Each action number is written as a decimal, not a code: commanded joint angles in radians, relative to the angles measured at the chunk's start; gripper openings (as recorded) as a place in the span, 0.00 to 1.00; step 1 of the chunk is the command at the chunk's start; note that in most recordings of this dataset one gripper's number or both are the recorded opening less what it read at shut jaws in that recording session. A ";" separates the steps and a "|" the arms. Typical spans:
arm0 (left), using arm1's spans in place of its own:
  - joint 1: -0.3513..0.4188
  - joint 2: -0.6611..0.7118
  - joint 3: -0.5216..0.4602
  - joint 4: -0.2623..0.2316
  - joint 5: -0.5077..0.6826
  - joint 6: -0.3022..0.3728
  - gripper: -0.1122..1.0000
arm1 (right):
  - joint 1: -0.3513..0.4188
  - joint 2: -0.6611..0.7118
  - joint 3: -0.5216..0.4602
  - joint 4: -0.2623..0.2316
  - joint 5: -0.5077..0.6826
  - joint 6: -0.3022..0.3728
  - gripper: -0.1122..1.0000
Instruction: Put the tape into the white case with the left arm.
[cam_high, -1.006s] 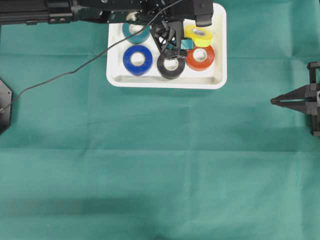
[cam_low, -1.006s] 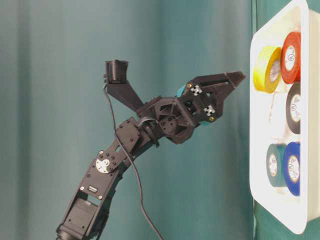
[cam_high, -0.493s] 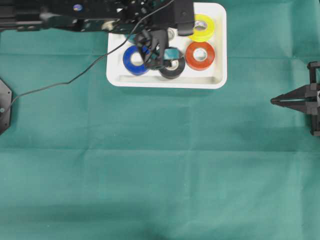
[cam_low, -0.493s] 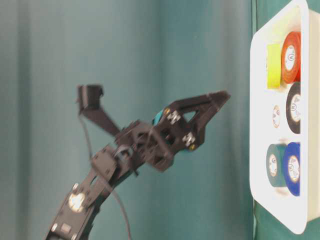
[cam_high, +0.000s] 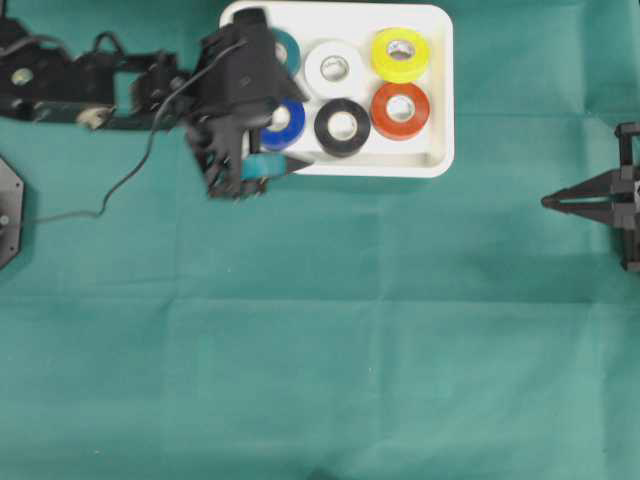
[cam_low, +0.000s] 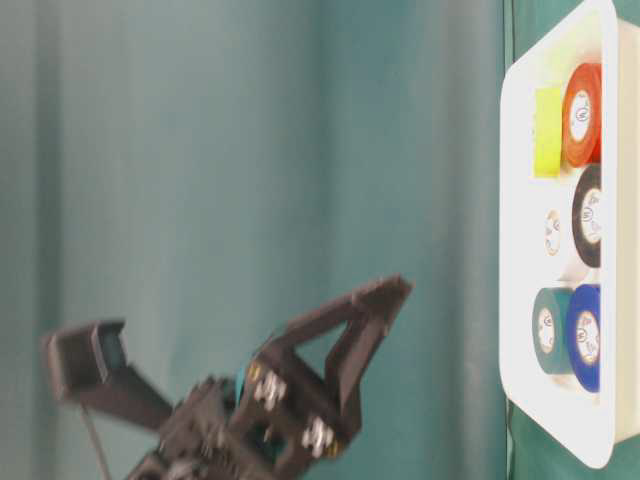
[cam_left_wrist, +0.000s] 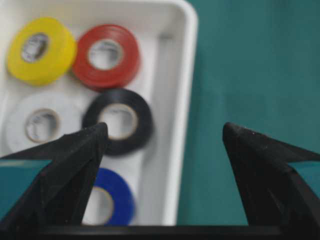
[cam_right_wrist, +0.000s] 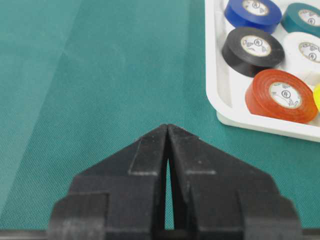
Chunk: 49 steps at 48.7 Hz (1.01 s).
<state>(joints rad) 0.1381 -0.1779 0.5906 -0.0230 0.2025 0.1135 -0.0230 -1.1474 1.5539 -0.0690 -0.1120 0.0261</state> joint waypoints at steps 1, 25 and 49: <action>-0.018 -0.069 0.034 -0.003 -0.034 -0.012 0.94 | 0.000 0.006 -0.012 0.000 -0.009 0.002 0.02; -0.054 -0.442 0.360 -0.003 -0.183 -0.071 0.94 | 0.000 0.006 -0.012 0.000 -0.011 0.002 0.02; -0.118 -0.686 0.571 -0.003 -0.216 -0.064 0.94 | 0.000 0.006 -0.009 0.000 -0.011 0.002 0.02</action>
<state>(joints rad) 0.0291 -0.8391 1.1520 -0.0245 0.0046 0.0460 -0.0230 -1.1474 1.5555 -0.0690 -0.1120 0.0276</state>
